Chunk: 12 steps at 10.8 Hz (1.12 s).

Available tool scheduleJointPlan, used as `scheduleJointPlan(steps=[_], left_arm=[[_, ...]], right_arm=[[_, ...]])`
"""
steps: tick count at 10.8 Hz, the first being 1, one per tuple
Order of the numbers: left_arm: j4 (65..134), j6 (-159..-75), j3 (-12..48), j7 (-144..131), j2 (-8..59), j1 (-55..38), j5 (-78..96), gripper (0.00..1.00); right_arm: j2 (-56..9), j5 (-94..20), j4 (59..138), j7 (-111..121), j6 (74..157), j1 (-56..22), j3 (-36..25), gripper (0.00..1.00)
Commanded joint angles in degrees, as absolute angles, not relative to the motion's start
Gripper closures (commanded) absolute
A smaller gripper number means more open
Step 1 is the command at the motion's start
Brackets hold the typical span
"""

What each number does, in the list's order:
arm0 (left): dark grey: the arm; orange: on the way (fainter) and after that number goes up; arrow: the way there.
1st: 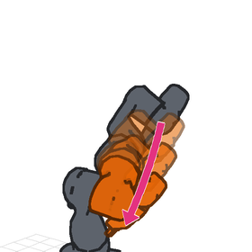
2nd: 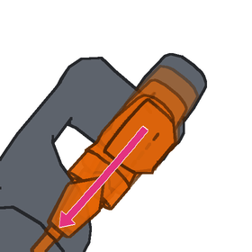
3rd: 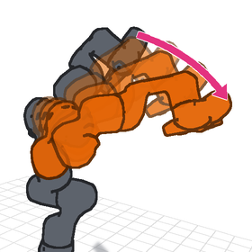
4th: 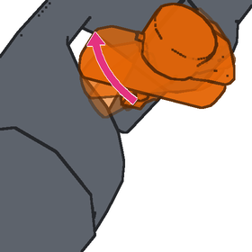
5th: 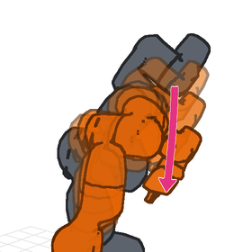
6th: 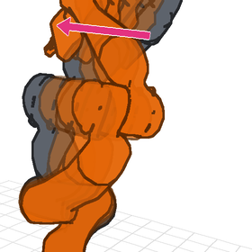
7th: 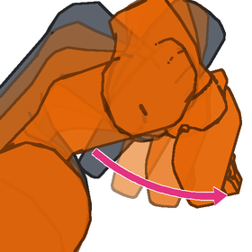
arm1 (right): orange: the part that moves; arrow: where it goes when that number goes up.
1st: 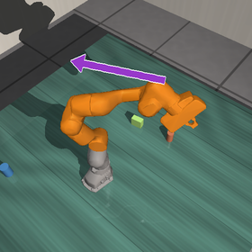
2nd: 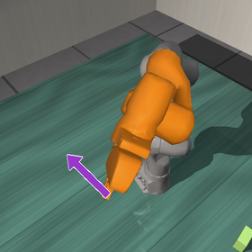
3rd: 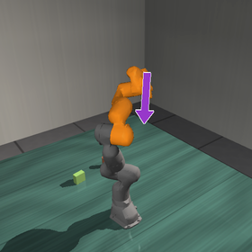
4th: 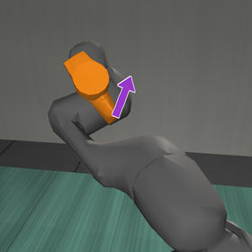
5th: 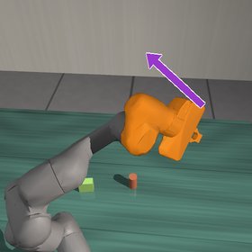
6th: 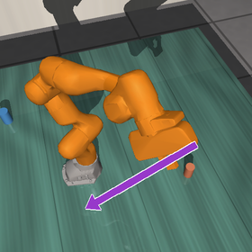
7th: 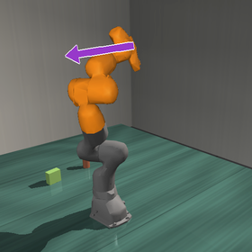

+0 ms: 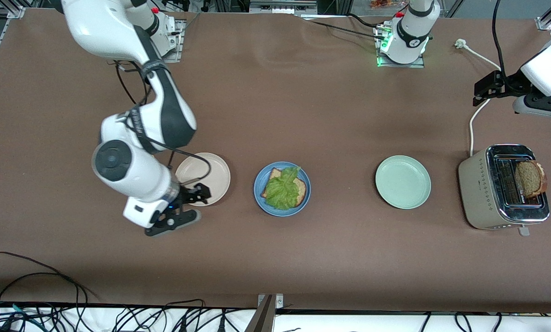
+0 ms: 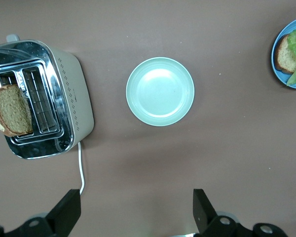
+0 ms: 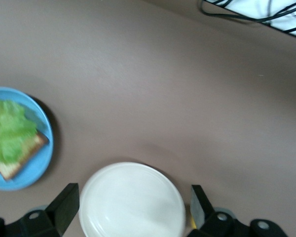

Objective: Make sandwich in blue plate with both arms
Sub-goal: 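Raise the right gripper and move it toward the yellow mustard bottle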

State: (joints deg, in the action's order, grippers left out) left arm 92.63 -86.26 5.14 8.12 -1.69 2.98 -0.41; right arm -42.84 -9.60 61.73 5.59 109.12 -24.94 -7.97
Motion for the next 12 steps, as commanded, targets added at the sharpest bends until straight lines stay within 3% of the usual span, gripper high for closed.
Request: scheduleJointPlan(steps=[1, 6, 12], left_arm=[[91.4, -83.9, 5.2, 7.9, -1.5, 3.3, -0.1, 0.0], [91.5, -82.9, 5.2, 7.8, -1.3, 4.2, -0.1, 0.0], [89.8, -82.4, 5.1, 8.8, 1.8, 7.8, -0.3, 0.0]], right_arm=[[-33.3, -10.8, 71.9, 21.3, 106.7, -20.4, -6.9, 0.0], [-26.0, -11.5, 81.0, 42.8, 103.9, -13.7, -6.4, 0.0], [-23.9, -21.8, 86.9, 71.9, 102.8, -3.7, -5.2, 0.0]])
